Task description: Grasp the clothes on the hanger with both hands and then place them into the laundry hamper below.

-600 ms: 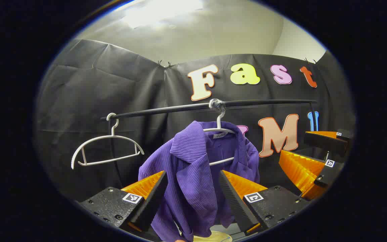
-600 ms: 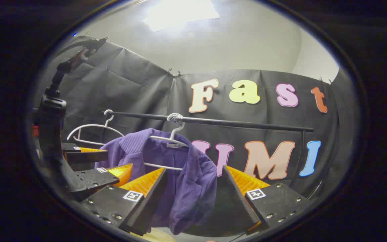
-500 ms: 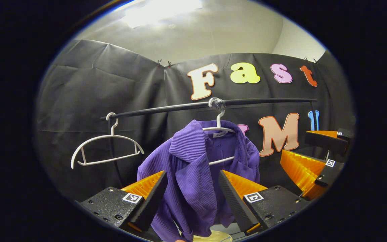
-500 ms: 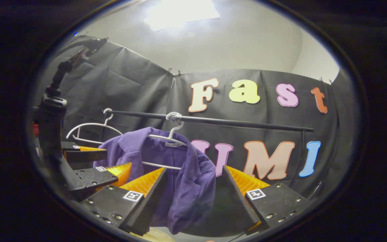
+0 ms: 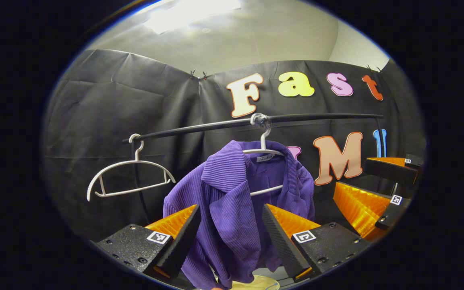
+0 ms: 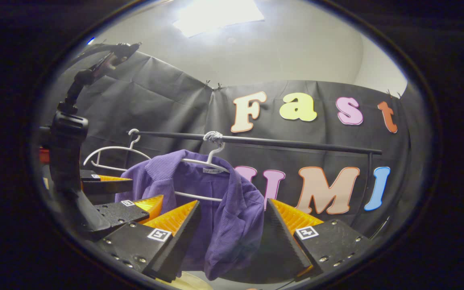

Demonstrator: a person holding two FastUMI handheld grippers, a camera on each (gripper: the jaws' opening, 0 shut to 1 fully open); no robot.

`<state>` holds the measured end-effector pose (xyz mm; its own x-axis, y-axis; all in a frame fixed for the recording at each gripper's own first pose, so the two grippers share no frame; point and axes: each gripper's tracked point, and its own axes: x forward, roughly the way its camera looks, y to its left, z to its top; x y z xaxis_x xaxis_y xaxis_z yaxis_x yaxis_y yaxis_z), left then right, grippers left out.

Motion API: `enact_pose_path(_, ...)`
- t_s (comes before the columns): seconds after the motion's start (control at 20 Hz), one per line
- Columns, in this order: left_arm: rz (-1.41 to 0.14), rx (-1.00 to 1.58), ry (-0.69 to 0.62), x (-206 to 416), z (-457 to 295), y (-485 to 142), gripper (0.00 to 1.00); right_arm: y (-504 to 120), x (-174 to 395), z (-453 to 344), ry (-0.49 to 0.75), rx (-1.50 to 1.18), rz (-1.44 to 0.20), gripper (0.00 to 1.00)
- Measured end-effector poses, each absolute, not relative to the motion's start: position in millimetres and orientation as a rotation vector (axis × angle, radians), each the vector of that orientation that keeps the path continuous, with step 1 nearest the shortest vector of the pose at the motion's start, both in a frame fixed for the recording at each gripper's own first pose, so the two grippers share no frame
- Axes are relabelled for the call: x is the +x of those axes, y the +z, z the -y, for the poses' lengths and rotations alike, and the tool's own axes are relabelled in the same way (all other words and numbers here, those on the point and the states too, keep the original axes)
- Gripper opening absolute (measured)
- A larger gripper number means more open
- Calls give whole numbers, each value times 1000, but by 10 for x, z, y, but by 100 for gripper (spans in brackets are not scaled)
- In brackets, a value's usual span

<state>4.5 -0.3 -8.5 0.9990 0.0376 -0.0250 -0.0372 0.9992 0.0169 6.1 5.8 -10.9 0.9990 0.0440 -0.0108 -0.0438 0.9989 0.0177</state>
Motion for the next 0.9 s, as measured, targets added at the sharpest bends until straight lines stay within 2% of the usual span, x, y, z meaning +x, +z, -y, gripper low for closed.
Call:
enact_pose_path(0.45, -62, 12, 81, 365, -49, -316, 92, -197, 157, 15, 42, 1, -13, 94)
enact_pose_path(0.5, -60, 11, 91, 400, -79, -339, 87, -205, 175, 28, 43, -3, -12, 94)
enact_pose_path(0.75, -52, 8, 96, 497, -132, -365, 74, -255, 248, 77, 43, -24, -15, 94)
enact_pose_path(0.9, -53, 3, 87, 533, -157, -400, 55, -282, 293, 50, 49, -20, -14, 94)
